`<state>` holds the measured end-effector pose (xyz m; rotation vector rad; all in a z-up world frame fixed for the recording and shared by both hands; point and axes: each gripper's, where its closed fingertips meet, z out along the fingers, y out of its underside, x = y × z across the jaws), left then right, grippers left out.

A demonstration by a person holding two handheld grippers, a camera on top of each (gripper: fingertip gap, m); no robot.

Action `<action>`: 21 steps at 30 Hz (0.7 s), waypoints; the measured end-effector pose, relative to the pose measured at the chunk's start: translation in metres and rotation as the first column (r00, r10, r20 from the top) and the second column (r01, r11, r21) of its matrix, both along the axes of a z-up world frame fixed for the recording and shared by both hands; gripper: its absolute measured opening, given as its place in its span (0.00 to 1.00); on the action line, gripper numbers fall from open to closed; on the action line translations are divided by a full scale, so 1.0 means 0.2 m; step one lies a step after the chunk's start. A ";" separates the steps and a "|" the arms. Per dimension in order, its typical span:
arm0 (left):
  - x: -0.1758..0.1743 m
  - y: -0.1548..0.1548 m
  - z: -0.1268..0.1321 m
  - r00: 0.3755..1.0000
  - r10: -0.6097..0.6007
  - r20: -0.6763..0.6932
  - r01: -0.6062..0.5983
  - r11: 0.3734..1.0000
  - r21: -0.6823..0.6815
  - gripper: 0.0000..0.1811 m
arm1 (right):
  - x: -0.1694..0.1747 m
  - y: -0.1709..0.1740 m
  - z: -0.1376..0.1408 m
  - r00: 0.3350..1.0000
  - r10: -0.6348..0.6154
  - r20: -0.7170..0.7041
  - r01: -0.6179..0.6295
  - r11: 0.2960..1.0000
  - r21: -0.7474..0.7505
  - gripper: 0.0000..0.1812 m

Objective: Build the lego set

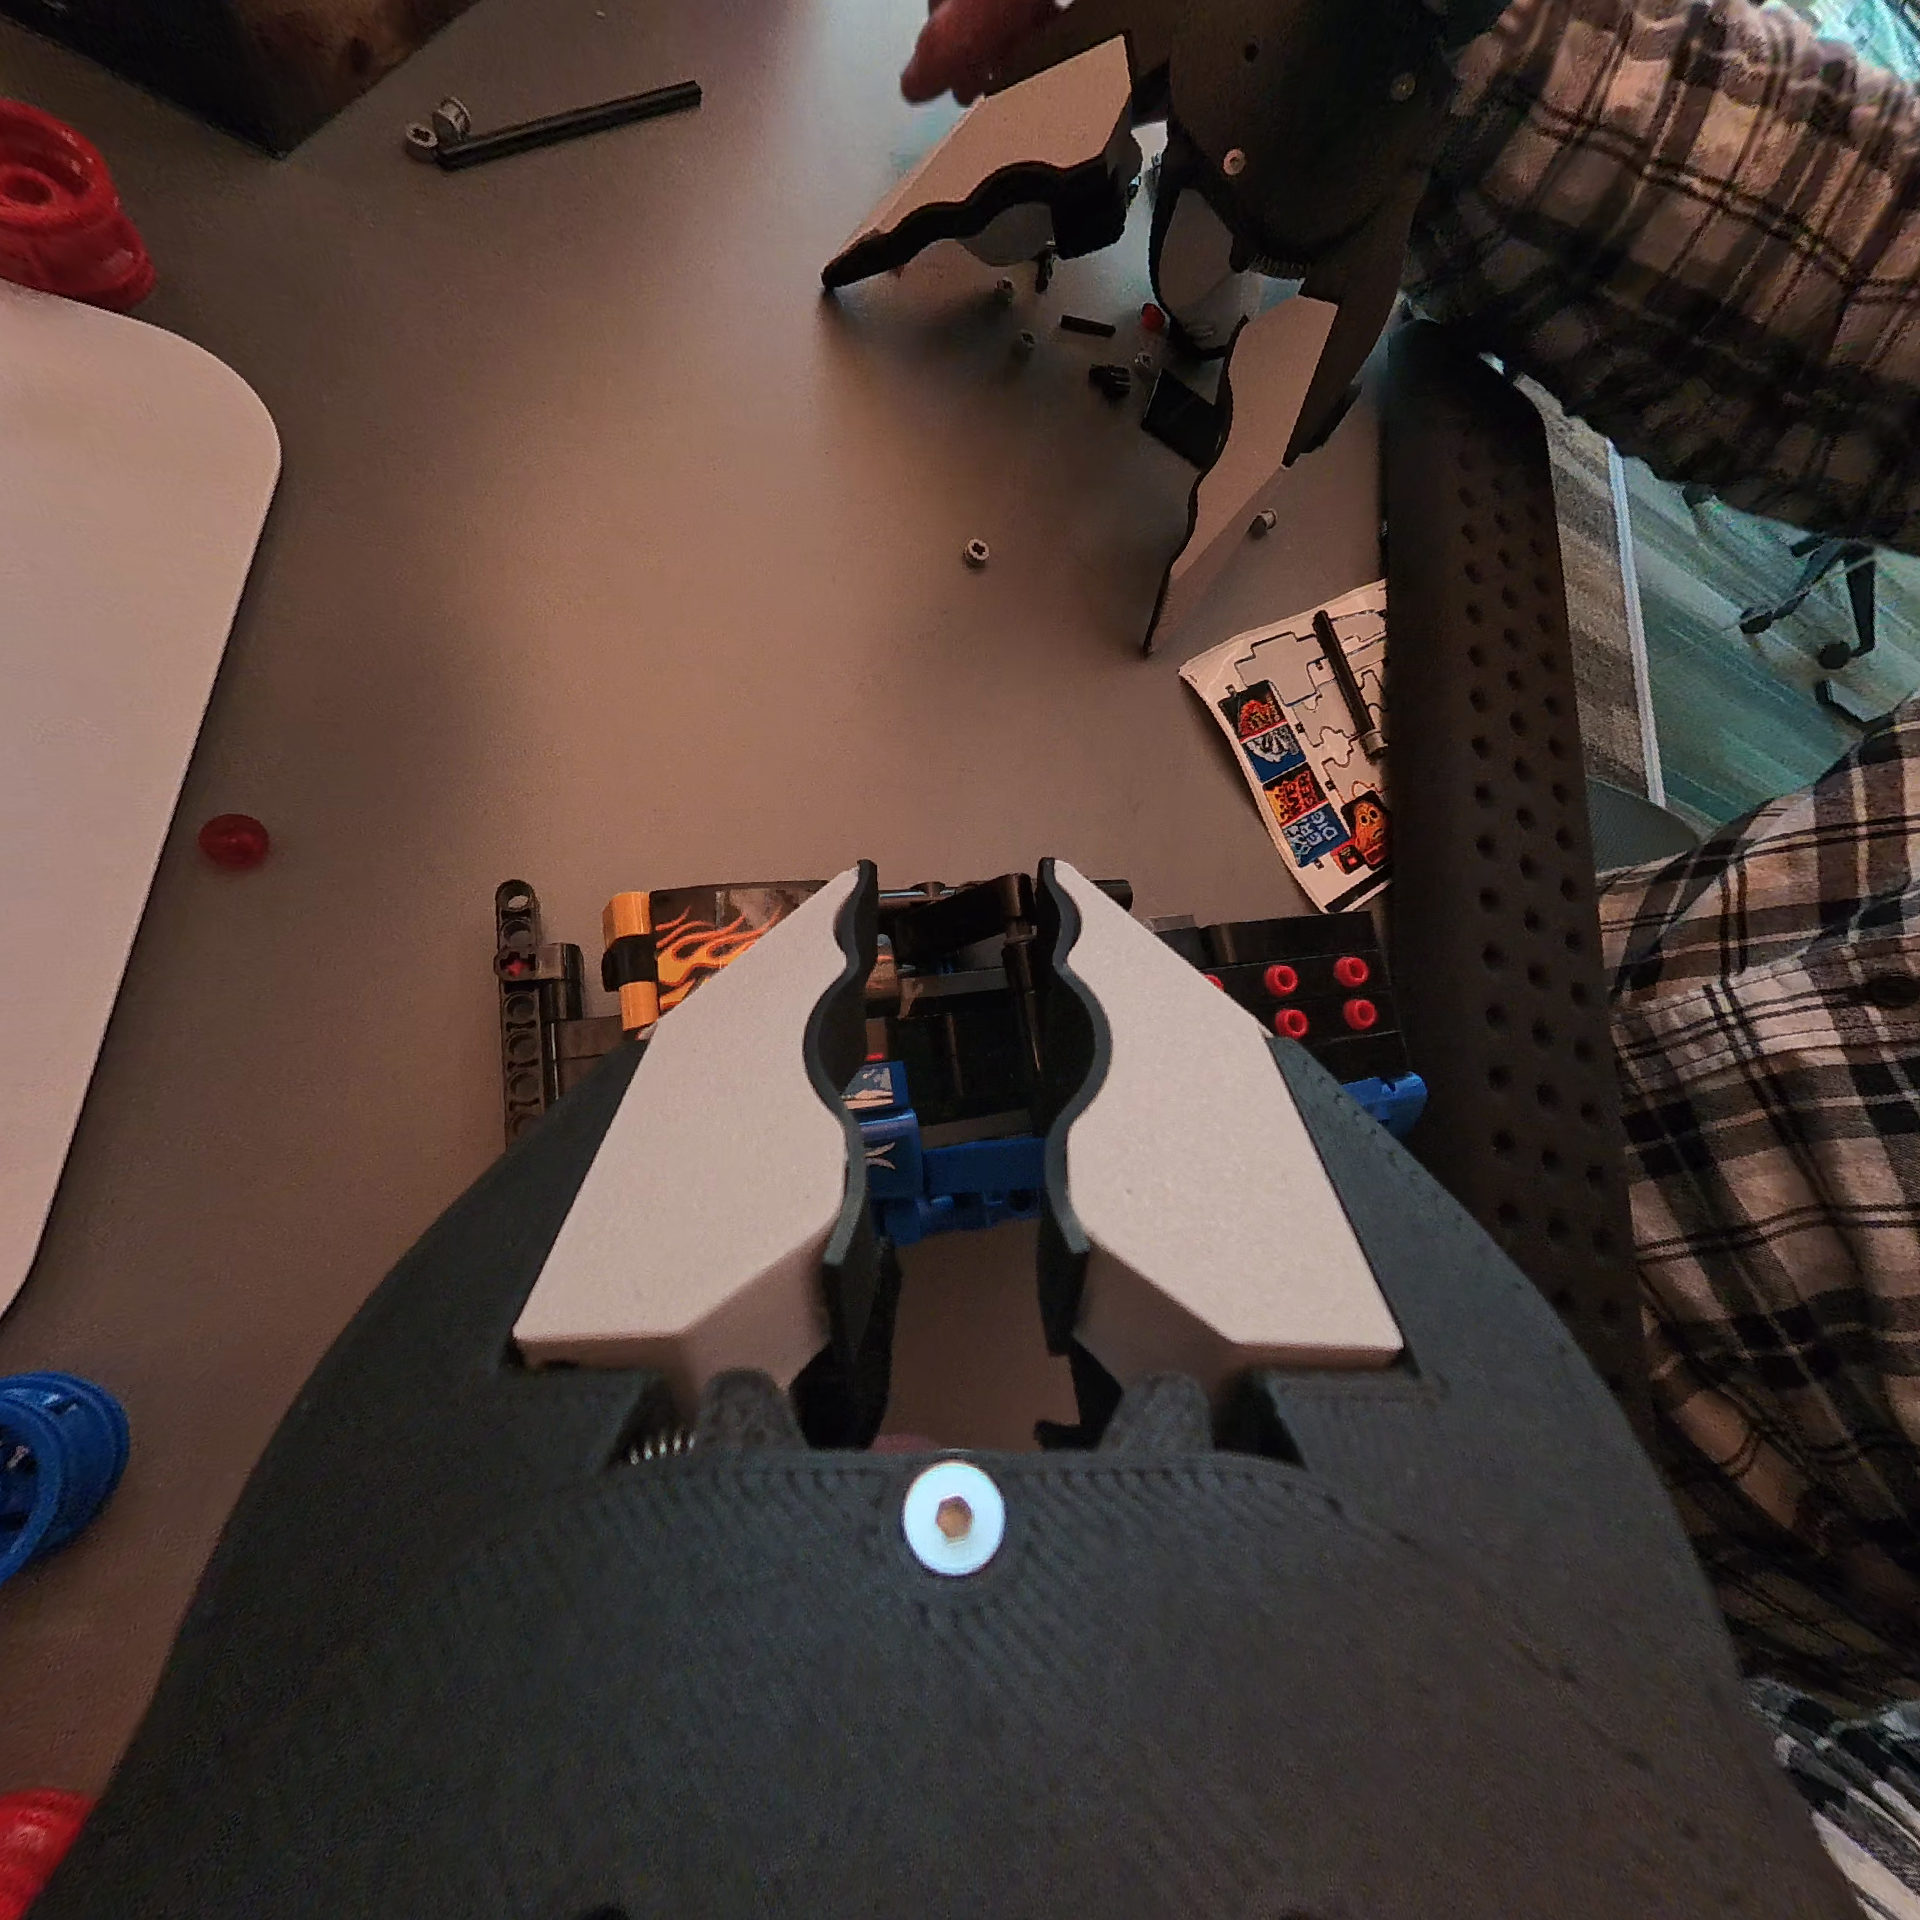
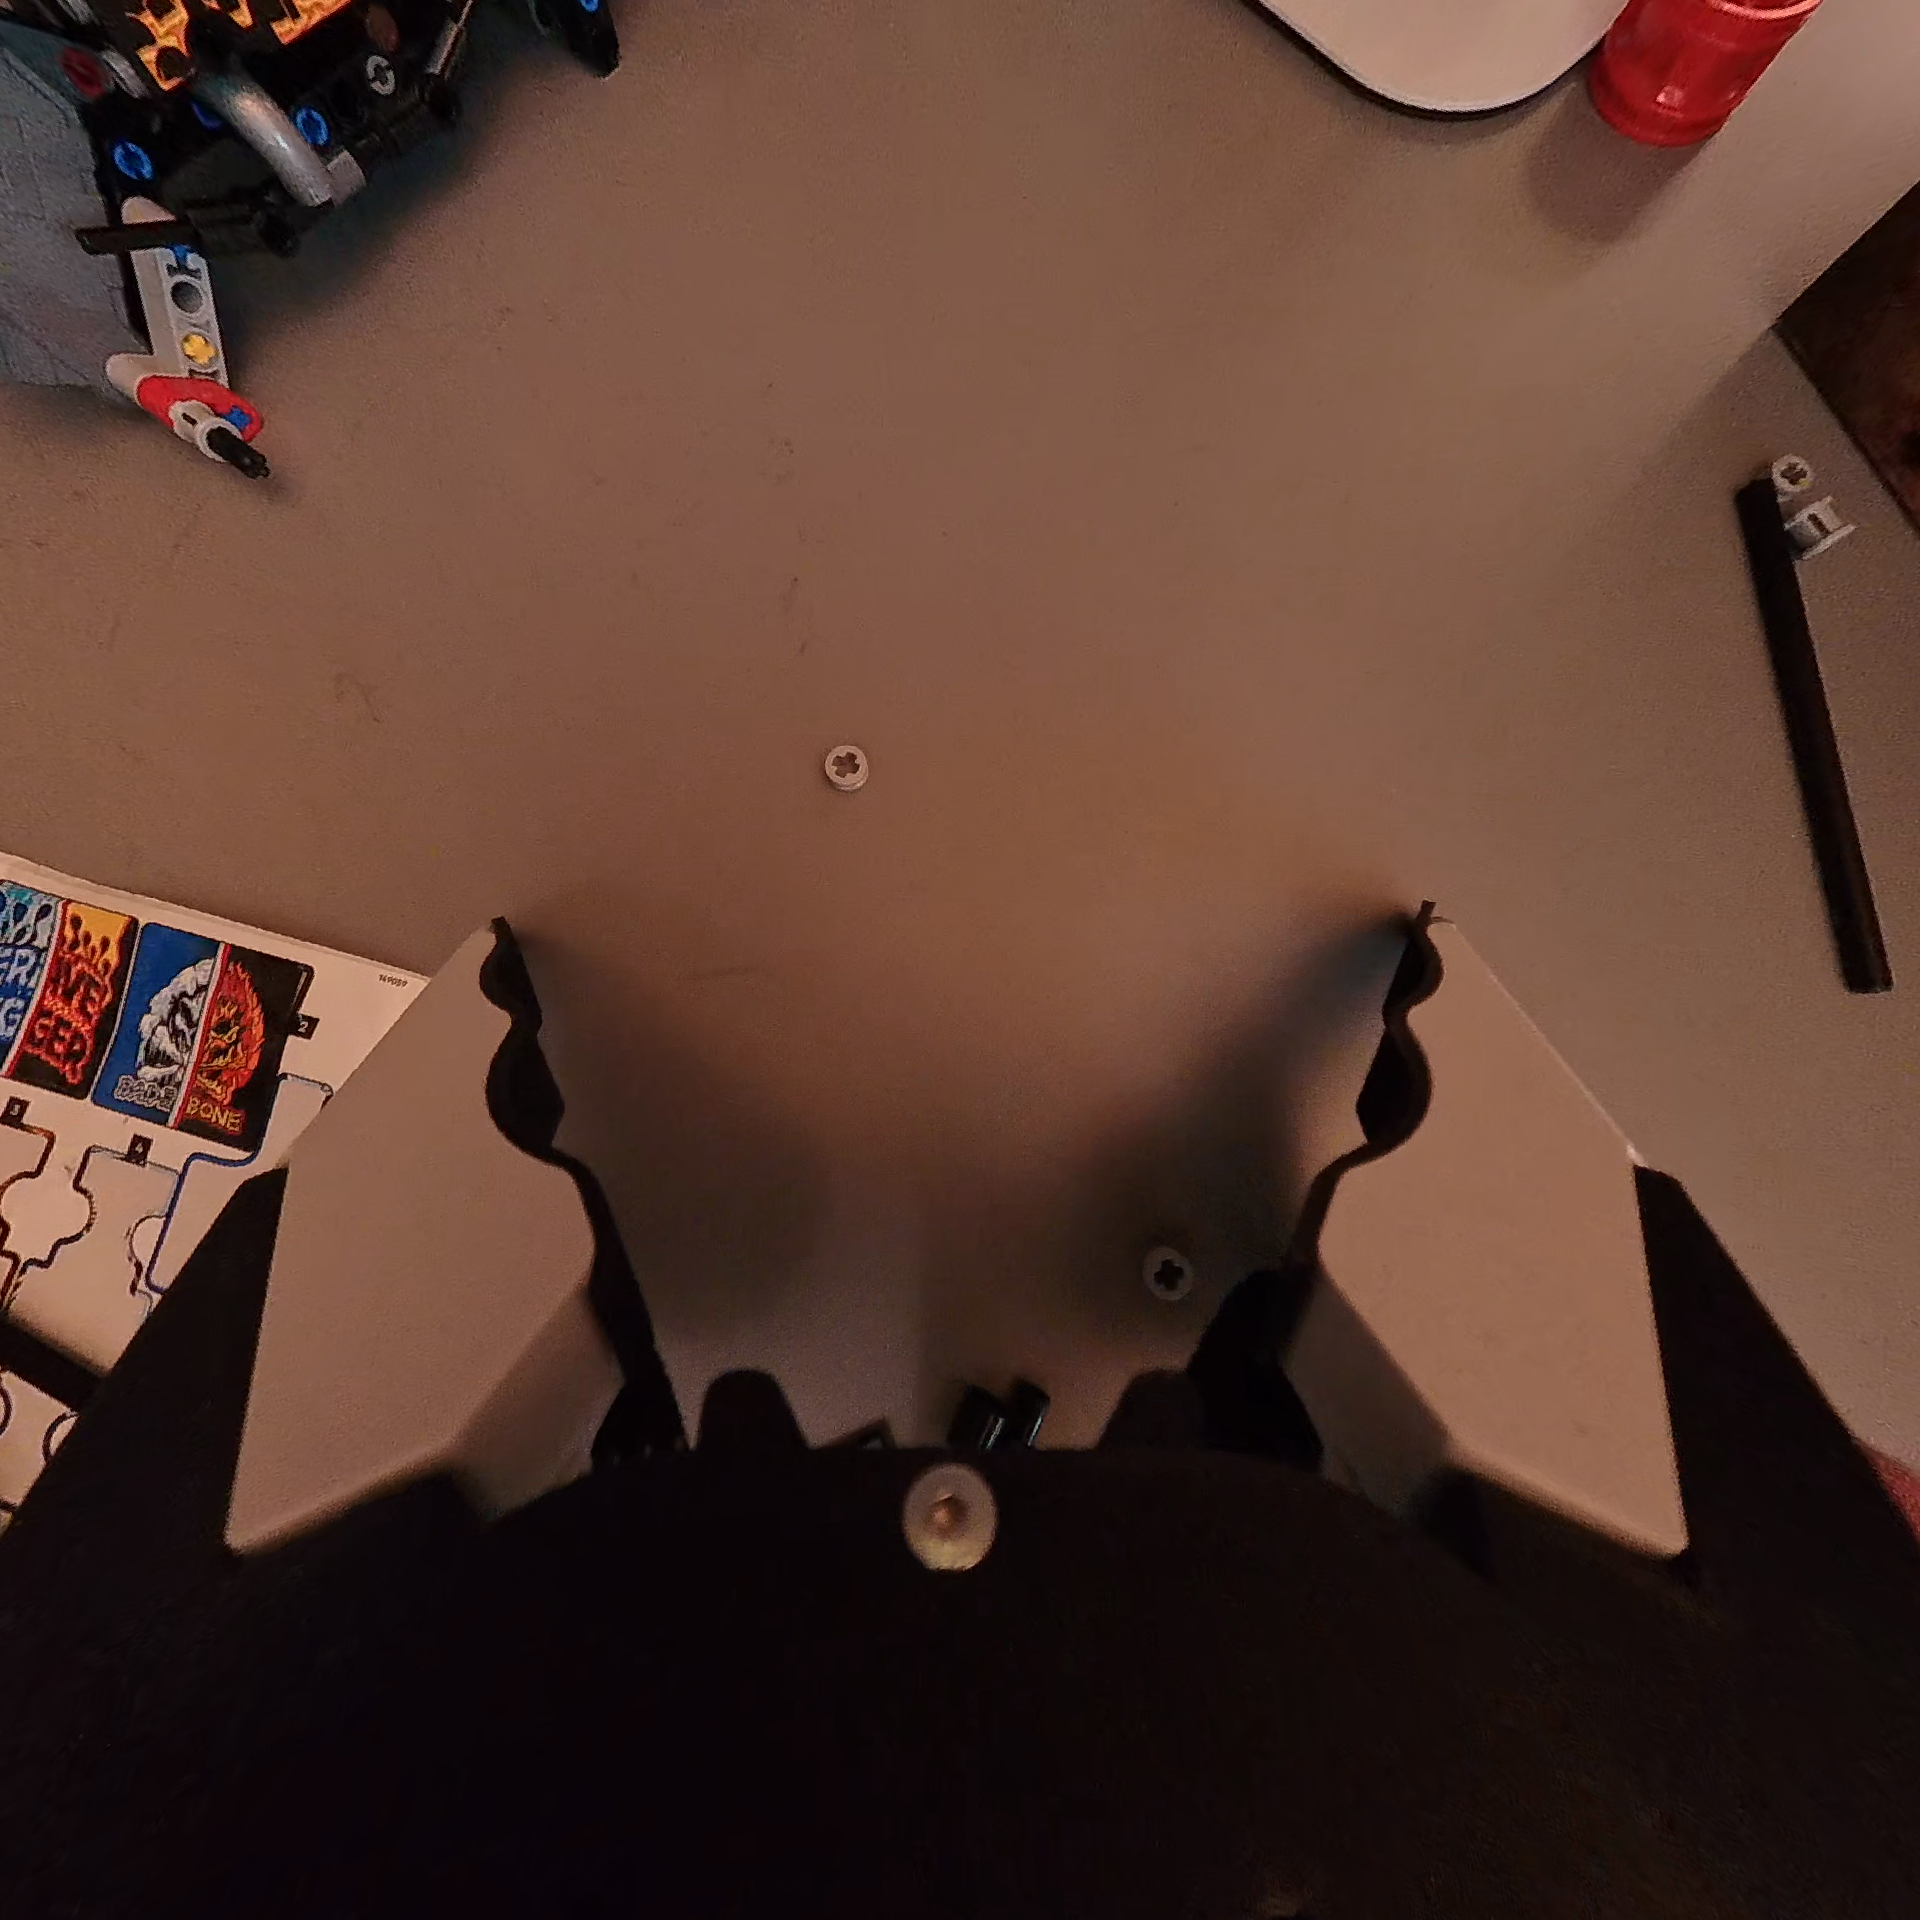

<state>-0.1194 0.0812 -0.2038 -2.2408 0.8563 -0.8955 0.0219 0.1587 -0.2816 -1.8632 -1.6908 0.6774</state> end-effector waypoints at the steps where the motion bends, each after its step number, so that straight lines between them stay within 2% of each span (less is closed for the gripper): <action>1: 0.00 0.00 0.00 1.000 -0.002 0.000 0.002 1.000 0.000 0.16 | 0.00 0.00 0.00 1.000 0.000 0.000 0.000 1.000 0.000 0.86; 21: 0.00 0.00 0.01 0.999 0.014 0.032 -0.014 1.000 0.012 0.16 | 0.00 0.00 0.00 1.000 0.000 0.000 0.000 1.000 0.000 0.86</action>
